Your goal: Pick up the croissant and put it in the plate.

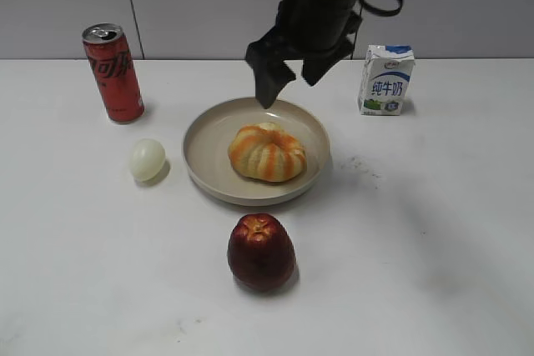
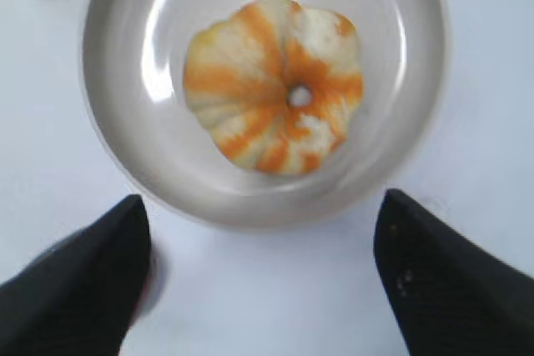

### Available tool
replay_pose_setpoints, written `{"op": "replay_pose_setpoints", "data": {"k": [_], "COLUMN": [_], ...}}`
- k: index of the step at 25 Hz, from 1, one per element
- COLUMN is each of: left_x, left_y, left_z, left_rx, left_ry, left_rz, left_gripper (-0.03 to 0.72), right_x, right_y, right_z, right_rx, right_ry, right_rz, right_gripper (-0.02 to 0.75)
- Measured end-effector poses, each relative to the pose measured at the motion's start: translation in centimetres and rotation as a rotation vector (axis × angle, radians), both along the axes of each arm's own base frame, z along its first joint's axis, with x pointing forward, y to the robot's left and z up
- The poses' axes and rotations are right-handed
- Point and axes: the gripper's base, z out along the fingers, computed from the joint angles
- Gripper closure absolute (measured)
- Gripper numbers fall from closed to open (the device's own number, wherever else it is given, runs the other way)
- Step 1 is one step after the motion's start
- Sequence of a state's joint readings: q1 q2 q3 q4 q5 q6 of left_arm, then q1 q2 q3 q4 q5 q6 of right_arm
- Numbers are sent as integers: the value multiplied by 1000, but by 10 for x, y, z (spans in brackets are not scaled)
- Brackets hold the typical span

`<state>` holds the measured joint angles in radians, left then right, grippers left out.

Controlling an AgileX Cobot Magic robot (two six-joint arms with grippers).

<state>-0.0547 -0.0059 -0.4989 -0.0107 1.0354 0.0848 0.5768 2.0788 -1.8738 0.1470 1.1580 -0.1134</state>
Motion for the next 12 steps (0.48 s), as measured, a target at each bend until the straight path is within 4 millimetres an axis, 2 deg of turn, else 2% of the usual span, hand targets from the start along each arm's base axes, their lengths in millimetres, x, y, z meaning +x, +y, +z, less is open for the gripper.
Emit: {"op": "replay_pose_setpoints", "data": {"k": [3,6,10,12], "left_x": [0,0,0,0], "left_y": [0,0,0,0], "left_z": [0,0,0,0], "left_rx": [0,0,0,0], "left_ry": [0,0,0,0], "left_rz": [0,0,1,0], "left_gripper": [456,456,456,456], "right_x": [-5,-19,-56,-84], "right_y": [-24,-54,-95,-109], "right_z": [22,30,30,35], "right_rx": [-12,-31,-55,-40], "right_ry": [-7,15,49,28], "right_rz": [-59,-109,-178,-189], "right_gripper": [103,108,121,126]}}
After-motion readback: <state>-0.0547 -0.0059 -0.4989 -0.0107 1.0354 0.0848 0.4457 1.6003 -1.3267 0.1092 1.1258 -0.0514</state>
